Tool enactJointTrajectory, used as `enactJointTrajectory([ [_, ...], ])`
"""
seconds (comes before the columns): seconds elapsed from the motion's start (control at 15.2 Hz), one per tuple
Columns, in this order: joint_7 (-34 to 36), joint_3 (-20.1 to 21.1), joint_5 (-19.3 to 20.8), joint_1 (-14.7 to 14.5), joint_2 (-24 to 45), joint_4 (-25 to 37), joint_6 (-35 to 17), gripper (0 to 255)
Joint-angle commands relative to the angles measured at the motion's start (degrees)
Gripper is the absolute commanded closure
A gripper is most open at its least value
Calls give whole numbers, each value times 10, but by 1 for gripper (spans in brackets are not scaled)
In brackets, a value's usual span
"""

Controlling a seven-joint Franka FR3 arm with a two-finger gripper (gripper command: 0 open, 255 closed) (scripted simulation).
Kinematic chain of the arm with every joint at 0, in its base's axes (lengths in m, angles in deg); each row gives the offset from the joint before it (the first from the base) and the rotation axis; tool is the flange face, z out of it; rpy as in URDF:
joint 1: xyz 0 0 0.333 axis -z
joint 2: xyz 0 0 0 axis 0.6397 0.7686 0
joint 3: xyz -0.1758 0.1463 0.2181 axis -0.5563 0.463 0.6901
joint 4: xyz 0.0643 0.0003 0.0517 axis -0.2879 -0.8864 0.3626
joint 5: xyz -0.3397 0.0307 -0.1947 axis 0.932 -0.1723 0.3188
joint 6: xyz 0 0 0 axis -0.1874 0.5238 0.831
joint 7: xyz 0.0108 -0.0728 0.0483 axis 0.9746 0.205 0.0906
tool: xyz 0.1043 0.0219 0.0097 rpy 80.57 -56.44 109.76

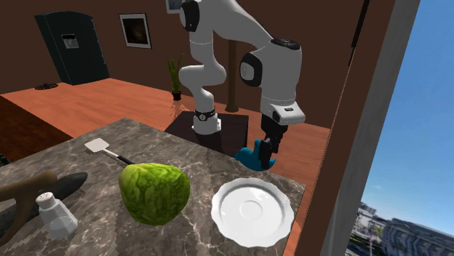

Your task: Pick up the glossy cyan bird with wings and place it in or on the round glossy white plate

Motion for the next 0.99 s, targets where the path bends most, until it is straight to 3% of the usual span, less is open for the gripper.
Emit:
enactJointTrajectory([
  [0.0, 0, 0, 0, 0, 0, 0, 0, 255],
  [0.59, 0, 0, 0, 0, 0, 0, 0, 255],
  [0.92, -4, 2, -6, 2, -16, 18, 33, 255],
])
